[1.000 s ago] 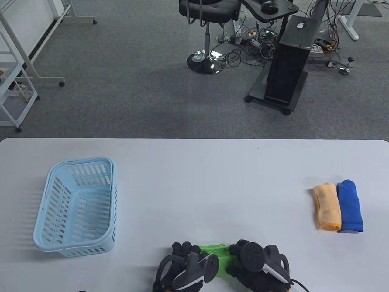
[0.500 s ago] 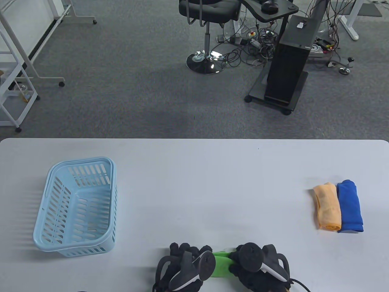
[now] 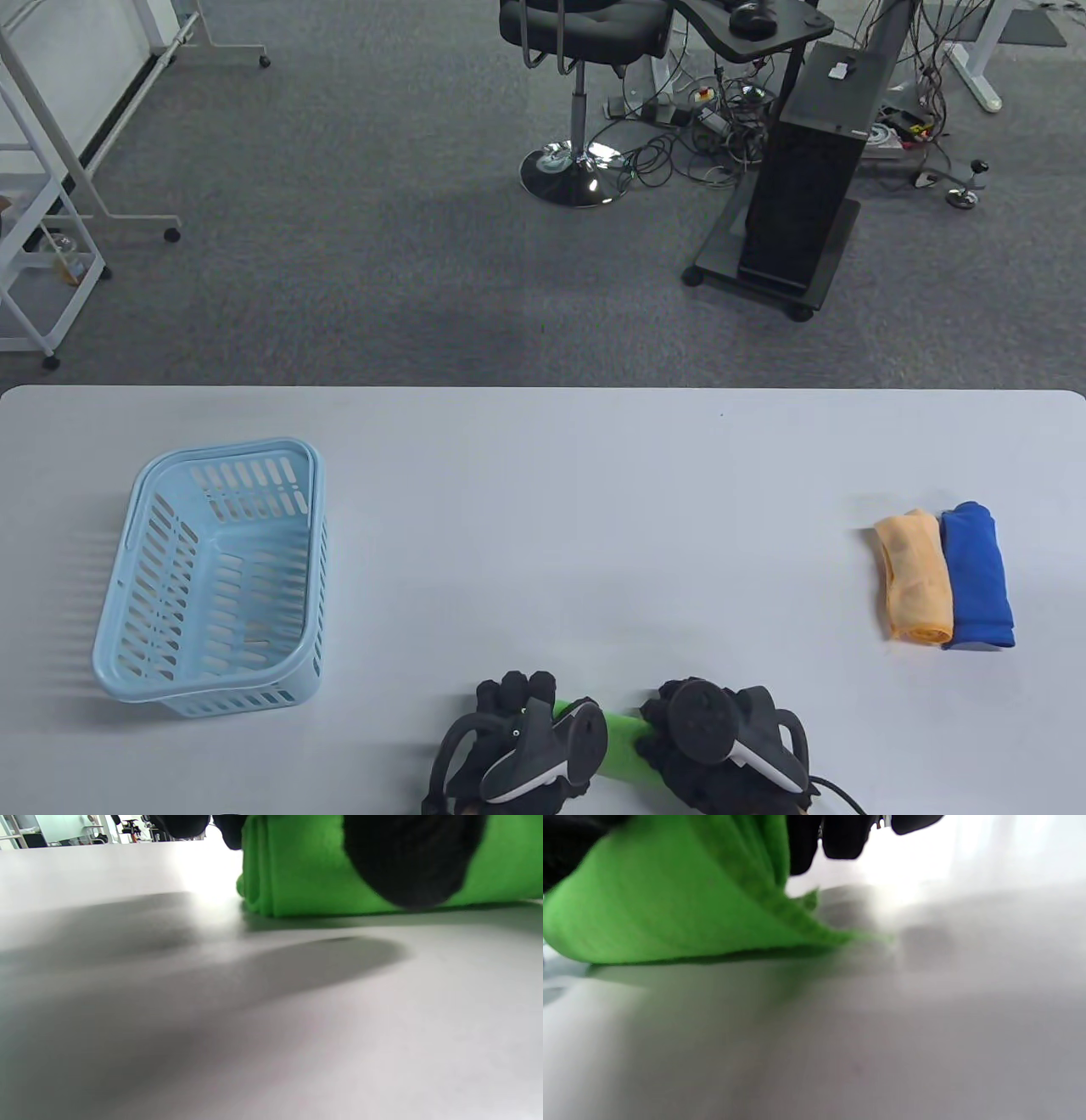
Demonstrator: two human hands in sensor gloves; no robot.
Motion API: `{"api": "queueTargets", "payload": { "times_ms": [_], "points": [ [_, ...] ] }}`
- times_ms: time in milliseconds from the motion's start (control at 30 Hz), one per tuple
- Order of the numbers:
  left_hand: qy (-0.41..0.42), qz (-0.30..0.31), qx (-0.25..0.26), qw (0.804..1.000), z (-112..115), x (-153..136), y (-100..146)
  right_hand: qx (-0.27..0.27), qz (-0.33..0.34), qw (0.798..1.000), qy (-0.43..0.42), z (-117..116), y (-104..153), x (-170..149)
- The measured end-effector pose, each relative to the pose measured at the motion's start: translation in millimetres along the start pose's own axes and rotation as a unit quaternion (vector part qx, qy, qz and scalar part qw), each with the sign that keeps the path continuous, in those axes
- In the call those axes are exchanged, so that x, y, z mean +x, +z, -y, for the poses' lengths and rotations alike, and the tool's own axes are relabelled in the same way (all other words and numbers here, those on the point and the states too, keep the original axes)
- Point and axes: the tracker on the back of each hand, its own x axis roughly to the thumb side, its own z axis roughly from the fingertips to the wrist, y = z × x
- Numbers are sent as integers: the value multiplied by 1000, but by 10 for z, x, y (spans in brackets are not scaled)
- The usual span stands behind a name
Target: Roll rectangular towel into towel roll
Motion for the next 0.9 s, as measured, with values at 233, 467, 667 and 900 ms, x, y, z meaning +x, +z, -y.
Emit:
{"api": "queueTargets", "payload": {
  "times_ms": [233,467,667,900],
  "points": [
    [10,-17,14,1000,0,-31,-23,-6,32,999,12,4,16,72],
    [39,-3,48,998,-67,-58,40,-5,24,998,55,-9,0,110],
    [65,50,99,992,-123,-30,72,1,2,999,49,-8,-20,51],
    [18,-38,9,999,-31,-88,-51,9,16,999,36,20,10,118]
  ]
}}
